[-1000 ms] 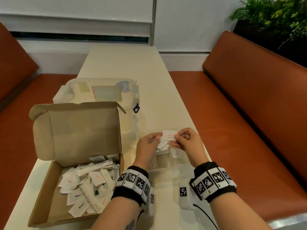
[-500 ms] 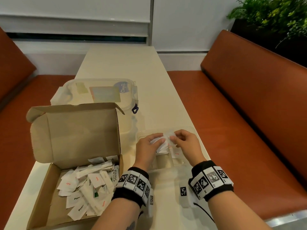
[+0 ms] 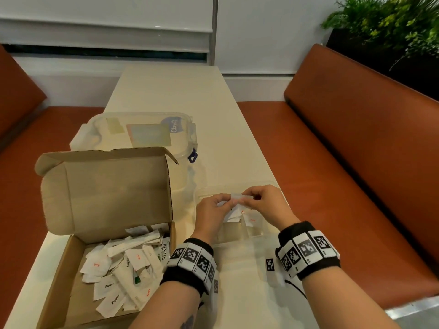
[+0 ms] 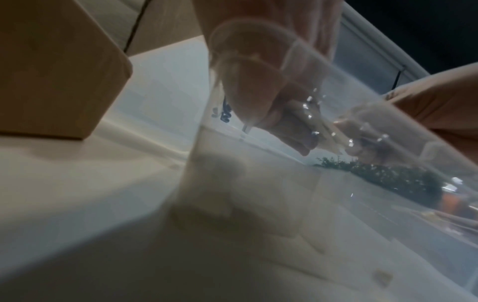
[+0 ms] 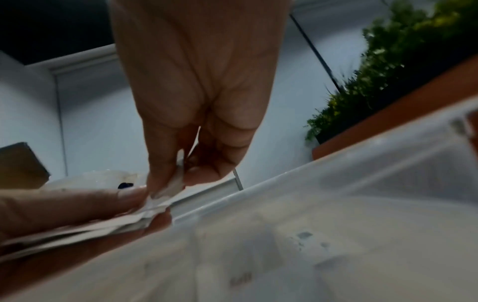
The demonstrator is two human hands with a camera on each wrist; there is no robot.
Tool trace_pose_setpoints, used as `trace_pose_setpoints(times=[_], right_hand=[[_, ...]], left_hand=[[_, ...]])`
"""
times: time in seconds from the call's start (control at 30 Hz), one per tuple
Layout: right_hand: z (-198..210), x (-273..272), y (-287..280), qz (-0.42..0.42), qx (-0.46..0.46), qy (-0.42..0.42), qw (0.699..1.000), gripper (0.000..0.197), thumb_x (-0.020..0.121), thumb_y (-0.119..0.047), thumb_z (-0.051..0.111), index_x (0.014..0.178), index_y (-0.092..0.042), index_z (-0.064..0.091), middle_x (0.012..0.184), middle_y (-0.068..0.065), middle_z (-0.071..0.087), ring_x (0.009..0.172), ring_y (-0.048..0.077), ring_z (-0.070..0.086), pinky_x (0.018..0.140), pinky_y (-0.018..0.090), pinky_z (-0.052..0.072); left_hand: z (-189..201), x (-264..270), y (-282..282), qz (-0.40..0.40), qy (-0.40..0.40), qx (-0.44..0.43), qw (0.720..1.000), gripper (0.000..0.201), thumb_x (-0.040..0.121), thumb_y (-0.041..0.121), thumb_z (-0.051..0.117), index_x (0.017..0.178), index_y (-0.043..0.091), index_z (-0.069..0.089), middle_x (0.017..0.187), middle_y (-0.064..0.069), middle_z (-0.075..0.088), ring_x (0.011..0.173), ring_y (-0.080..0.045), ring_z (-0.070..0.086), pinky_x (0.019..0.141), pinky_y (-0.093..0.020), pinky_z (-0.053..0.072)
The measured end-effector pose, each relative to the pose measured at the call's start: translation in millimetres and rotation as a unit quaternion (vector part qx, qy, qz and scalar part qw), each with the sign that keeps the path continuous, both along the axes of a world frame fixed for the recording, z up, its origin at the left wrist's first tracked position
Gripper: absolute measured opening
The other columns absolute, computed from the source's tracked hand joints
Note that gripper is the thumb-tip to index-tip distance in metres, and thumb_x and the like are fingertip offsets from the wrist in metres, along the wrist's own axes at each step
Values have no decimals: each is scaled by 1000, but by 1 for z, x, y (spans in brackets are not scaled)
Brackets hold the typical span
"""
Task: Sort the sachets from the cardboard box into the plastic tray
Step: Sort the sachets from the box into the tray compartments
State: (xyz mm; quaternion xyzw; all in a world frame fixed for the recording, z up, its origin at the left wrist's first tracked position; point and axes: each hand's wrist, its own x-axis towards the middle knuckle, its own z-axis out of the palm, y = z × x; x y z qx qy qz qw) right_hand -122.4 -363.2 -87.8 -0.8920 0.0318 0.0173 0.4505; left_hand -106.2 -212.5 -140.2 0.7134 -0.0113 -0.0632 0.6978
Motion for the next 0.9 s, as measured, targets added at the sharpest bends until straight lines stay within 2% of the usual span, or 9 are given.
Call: trace_pose_setpoints(times=[0.17,0.27,0.37,0.43,0.5,0.57,0.63,0.77,0.9], right_hand=[[4,2,-1,2,-49,2,999,8,82,-20,73,83,-12,70,67,-2,60,61,7,49,51,7,37],[5,1,-8,-12,-94,28,995,7,83,-20,71,80,-13,72,66,-7,59,58,2,49,49,5,36],[4,0,-18,-7,-174,88,981,8,85,-21,69,80,-16,72,74,-10,61,69,3,54,50,9,36],[0,-1,-20,-12,-202,104,974,7,83,-21,70,79,-17,73,75,-13,60,70,1,53,53,9,32],[-6,-3,-19,-12,-208,110,972,6,80,-23,74,79,-18,75,76,-12,64,66,-3,52,52,8,30],[-13,-6,-17,-16,-218,105,970,6,78,-25,76,76,-19,76,78,-10,69,62,-3,52,49,7,28],[-20,-9,-15,-28,-239,95,966,9,75,-27,78,70,-21,74,75,-12,66,62,-1,51,48,9,27],[-28,-10,-11,-9,-289,97,953,29,75,-23,78,57,-24,55,69,-11,47,60,1,43,50,14,25],[-30,-11,-11,14,-294,96,951,33,75,-18,75,59,-28,47,75,-10,45,72,11,48,54,16,27]], left_hand=[[-1,3,-1,11,3,-2,1000,21,82,14,72,72,32,68,67,22,69,68,12,61,62,-1,42],[-3,3,0,15,6,8,1000,13,85,13,69,87,25,71,83,18,69,82,5,62,71,-2,44],[-3,5,4,35,-8,23,999,18,88,13,64,103,19,72,98,10,68,97,-7,63,90,-18,47],[-2,6,6,42,-12,20,999,21,90,13,63,108,18,71,100,10,67,99,-9,63,94,-24,47],[-1,7,6,39,-15,24,999,21,90,13,62,108,20,71,96,13,66,96,-5,63,93,-22,47],[-3,6,7,35,-16,28,999,20,90,14,62,105,25,71,93,18,66,88,5,62,87,-14,47],[-3,6,6,31,-16,30,999,20,90,15,62,102,29,71,91,21,65,83,11,61,82,-8,45],[-4,6,6,27,-11,30,999,20,90,14,62,104,25,72,92,20,64,87,9,60,84,-10,44],[-5,6,6,26,-15,32,999,20,90,14,62,105,23,72,93,18,65,85,10,61,81,-3,43]])
